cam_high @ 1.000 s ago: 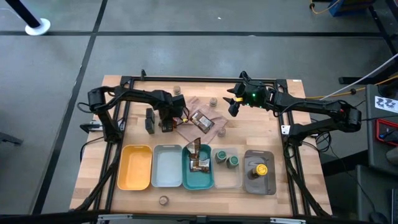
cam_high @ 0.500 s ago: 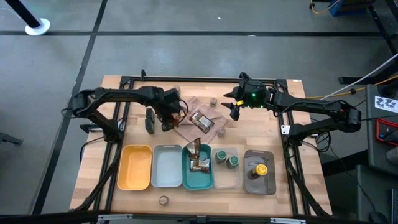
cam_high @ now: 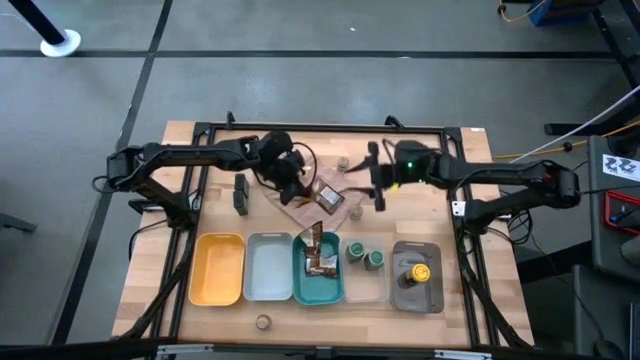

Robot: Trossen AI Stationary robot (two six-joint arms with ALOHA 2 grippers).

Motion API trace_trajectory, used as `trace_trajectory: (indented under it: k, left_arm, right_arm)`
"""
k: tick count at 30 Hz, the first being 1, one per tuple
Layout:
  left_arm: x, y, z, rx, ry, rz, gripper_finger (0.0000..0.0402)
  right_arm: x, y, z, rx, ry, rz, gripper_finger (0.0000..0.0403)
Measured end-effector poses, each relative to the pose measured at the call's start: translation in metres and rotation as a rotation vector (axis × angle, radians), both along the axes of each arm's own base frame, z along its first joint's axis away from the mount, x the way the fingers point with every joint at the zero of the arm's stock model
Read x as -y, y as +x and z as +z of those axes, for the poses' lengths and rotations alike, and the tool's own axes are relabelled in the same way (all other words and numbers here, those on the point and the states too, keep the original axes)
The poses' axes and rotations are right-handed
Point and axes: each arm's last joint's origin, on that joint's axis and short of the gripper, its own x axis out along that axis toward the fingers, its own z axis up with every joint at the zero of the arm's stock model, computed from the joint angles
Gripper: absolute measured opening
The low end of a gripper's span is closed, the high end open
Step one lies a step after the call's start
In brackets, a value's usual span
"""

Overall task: Sort spices by type
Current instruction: Put the orange seasoning bag into the green bin

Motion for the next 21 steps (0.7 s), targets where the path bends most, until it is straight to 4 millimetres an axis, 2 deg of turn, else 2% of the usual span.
trace_trajectory:
  k: [7, 13, 21]
  left_arm:
    - [0.01, 0.011, 0.01, 0.105, -0.046, 0.007, 0.0003]
    - [0.019, 0.013, 0.01, 0.099, -0.063, -0.012, 0.0003]
    - [0.03, 0.014, 0.01, 0.094, -0.065, -0.046, 0.0003]
  right_arm:
    - [-0.024, 0.022, -0.005, 0.079, -0.132, 0.023, 0.0207]
    - [-0.041, 0.036, -0.017, 0.089, -0.286, 0.049, 0.0207]
    - [-0.051, 0.041, -0.013, 0.164, -0.341, 0.042, 0.0207]
